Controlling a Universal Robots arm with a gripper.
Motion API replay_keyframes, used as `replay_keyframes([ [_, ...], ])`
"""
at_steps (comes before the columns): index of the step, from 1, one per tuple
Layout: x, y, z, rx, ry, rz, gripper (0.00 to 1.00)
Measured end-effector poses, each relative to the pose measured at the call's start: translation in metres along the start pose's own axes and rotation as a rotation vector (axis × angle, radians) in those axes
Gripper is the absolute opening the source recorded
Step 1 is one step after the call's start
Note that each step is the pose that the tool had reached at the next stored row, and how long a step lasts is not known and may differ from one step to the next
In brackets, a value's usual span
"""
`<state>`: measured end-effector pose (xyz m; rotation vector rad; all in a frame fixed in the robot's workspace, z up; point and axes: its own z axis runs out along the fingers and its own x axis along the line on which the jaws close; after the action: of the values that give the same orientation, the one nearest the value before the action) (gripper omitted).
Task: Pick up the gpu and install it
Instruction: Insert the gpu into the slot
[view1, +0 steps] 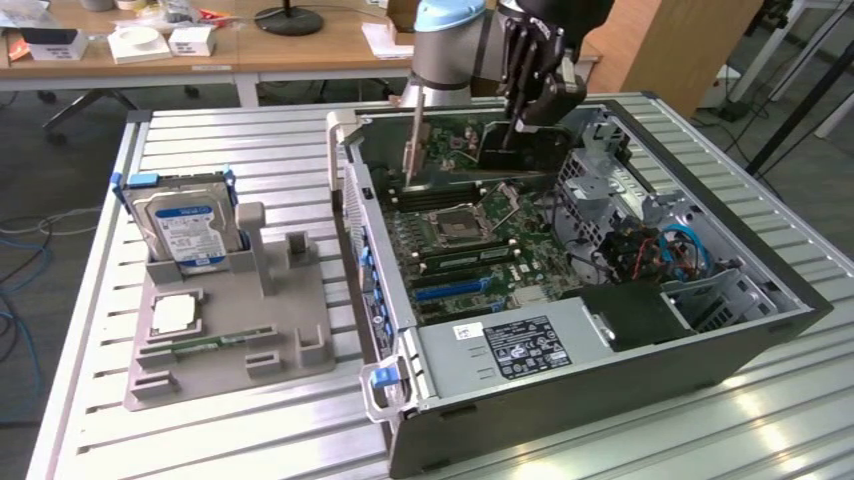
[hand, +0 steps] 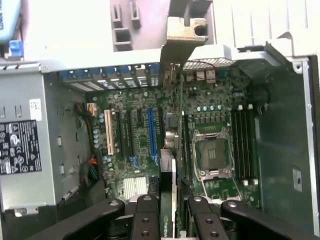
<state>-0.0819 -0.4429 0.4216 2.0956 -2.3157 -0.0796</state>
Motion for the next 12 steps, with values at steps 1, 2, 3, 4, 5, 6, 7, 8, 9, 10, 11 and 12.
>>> replay_keyframes([
  [1,0.0000,0.0000,0.0002,-0.0003,0.0009,-0.019,0.27],
  [2,0.0000,0.0000,0.0004,-0.0008,0.0018,-0.037,0.27],
  [3,0.0000,0.0000,0.0006,-0.0011,0.0026,-0.054,0.27],
  [4,0.0000,0.0000,0.0006,-0.0014,0.0032,-0.064,0.27],
  [5,0.0000,0.0000,0.0006,-0.0015,0.0034,-0.065,0.27],
  [6,0.0000,0.0000,0.0006,-0.0015,0.0034,-0.065,0.27],
  [7,0.0000,0.0000,0.0006,-0.0015,0.0034,-0.065,0.27],
  [8,0.0000,0.0000,0.0007,-0.0015,0.0028,-0.065,0.27],
  [9,-0.0001,0.0000,0.0008,-0.0014,0.0024,-0.065,0.27],
  [10,-0.0001,-0.0001,0.0012,-0.0013,0.0021,-0.065,0.27],
  [11,0.0000,-0.0001,0.0019,-0.0013,0.0021,-0.066,0.27],
  [12,0.0000,-0.0001,0.0028,-0.0015,0.0023,-0.066,0.27],
])
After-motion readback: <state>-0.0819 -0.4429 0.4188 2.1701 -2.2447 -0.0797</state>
